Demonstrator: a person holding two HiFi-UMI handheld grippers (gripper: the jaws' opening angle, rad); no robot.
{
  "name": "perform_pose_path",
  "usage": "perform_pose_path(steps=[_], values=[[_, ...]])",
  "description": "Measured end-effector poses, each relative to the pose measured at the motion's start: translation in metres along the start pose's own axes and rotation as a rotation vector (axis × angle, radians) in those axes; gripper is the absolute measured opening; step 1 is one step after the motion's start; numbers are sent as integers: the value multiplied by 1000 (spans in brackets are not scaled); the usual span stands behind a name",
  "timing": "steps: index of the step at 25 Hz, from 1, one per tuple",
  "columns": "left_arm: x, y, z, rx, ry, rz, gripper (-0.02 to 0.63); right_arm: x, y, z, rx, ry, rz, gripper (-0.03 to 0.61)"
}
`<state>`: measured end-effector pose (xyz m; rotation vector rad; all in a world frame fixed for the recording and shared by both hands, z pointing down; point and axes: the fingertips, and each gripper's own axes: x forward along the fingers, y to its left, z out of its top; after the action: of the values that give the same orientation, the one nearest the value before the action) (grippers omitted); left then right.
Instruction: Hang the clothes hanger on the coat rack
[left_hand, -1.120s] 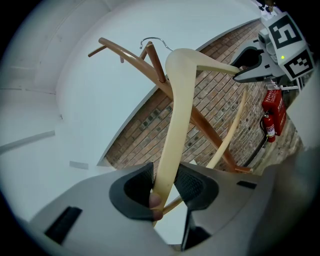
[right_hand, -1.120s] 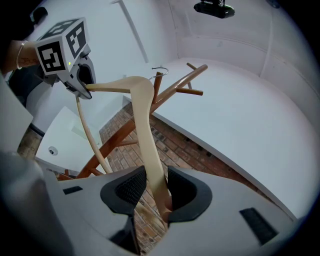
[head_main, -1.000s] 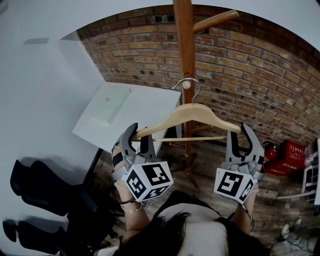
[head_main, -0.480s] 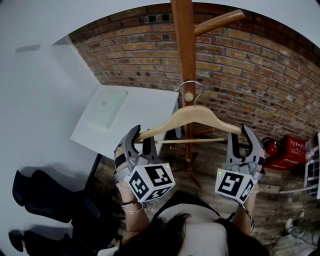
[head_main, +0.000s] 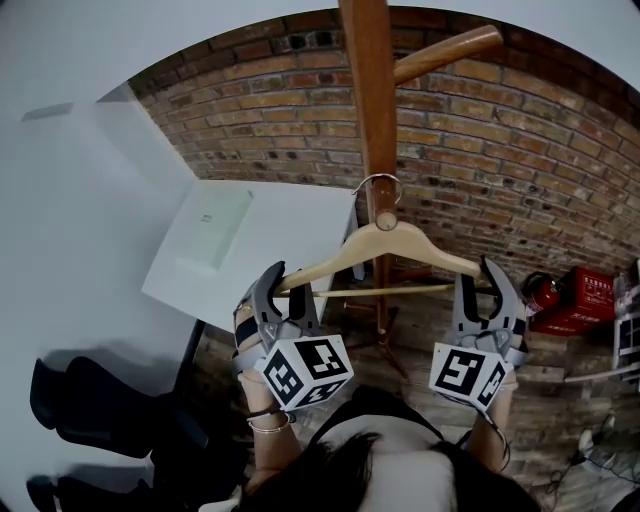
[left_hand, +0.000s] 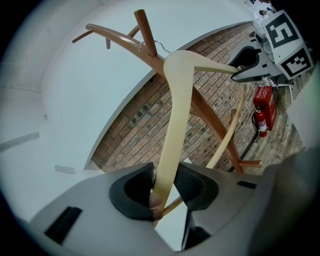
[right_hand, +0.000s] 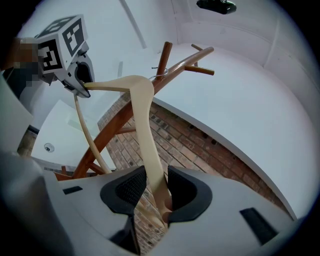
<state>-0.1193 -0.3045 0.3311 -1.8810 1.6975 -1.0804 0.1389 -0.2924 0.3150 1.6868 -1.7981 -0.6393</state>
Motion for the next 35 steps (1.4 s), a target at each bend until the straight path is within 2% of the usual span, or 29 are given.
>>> perform_pose_path(steps=[20,29,35], values=[[20,-6,-12,43,-32,-27,126,13,16,-10,14,35,11,146],[23,-5,-12,25,-96,5,132,18,20,-13,31,29,-12,150],[21,-5,-10,6,-123,-11,133,19,21,-12,50,34,8,150]])
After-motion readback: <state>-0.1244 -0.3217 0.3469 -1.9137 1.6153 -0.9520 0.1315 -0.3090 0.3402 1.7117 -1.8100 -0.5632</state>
